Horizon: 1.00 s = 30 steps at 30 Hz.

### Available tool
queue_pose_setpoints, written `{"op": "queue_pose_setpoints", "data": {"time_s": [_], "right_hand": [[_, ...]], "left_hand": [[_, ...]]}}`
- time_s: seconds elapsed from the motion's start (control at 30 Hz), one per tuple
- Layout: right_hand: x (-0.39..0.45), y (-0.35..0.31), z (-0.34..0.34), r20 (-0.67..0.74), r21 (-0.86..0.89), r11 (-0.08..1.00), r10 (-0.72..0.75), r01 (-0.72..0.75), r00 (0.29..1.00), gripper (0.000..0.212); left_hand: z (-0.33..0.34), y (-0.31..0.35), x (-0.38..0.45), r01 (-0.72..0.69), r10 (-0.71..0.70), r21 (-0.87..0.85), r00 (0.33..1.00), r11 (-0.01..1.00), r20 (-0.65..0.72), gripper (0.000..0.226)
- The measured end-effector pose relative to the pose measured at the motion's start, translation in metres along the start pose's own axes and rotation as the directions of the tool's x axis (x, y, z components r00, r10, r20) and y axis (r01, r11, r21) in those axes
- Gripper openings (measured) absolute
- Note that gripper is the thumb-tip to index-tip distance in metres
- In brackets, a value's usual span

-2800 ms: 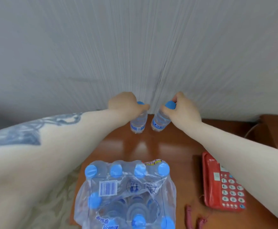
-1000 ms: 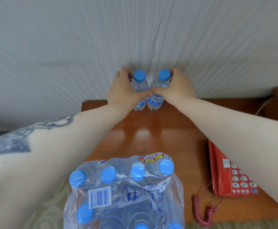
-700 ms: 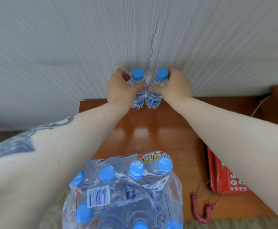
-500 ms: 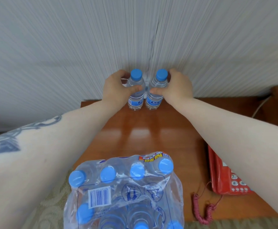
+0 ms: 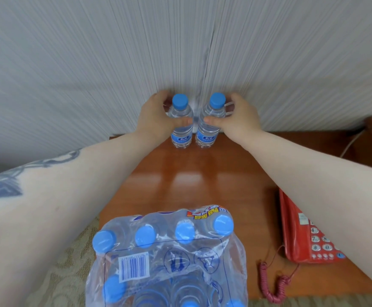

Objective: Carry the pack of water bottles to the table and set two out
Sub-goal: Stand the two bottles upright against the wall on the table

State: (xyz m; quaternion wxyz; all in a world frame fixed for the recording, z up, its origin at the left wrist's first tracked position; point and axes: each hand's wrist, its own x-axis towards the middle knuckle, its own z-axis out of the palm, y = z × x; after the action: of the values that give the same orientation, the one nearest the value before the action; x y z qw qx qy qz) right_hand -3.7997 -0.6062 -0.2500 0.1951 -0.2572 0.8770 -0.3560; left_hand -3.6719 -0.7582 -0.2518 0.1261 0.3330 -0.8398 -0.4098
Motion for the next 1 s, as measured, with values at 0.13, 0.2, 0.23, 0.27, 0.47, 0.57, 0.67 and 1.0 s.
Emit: {"op": "queue_pose_setpoints", "data": {"time_s": [0.13, 0.2, 0.23, 0.27, 0.47, 0.57, 0.67, 1.0], "right_hand": [[-0.001, 0.004, 0.0, -0.014, 0.016, 0.999, -0.031, 0.032, 0.999, 0.061], [-0.001, 0.004, 0.0, -0.012, 0.014, 0.999, -0.046, 0.046, 0.999, 0.061], [-0.001, 0.004, 0.0, -0.01, 0.009, 0.999, -0.051, 0.051, 0.999, 0.062], [0.0, 0.005, 0.0, -0.007, 0.002, 0.998, -0.056, 0.056, 0.998, 0.062], [0.004, 0.005, -0.003, 0.062, -0.105, 0.989, -0.095, 0.101, 0.994, 0.072], [0.005, 0.005, 0.0, 0.051, -0.093, 0.991, -0.087, 0.091, 0.995, 0.065], [0.003, 0.004, 0.005, 0.045, -0.07, 0.993, -0.087, 0.09, 0.995, 0.061], [0.004, 0.004, 0.006, 0.059, -0.085, 0.992, -0.087, 0.092, 0.994, 0.064]], "left_hand": [[-0.003, -0.003, 0.003, -0.045, 0.045, 0.007, 0.999, 0.999, 0.031, 0.064], [-0.003, -0.004, 0.003, -0.056, 0.056, 0.006, 0.998, 0.998, 0.036, 0.064], [-0.003, -0.004, 0.004, -0.06, 0.06, 0.006, 0.998, 0.998, 0.037, 0.065], [-0.003, -0.004, 0.004, -0.062, 0.062, 0.004, 0.997, 0.998, 0.039, 0.065], [-0.006, -0.008, 0.003, -0.083, 0.085, -0.027, 0.994, 0.996, 0.072, 0.066], [-0.004, -0.008, 0.003, -0.065, 0.068, -0.04, 0.994, 0.997, 0.08, 0.067], [0.0, -0.005, 0.004, -0.054, 0.059, -0.088, 0.996, 0.995, 0.062, 0.061], [0.0, -0.012, 0.006, -0.083, 0.09, -0.09, 0.993, 0.992, 0.074, 0.061]]}}
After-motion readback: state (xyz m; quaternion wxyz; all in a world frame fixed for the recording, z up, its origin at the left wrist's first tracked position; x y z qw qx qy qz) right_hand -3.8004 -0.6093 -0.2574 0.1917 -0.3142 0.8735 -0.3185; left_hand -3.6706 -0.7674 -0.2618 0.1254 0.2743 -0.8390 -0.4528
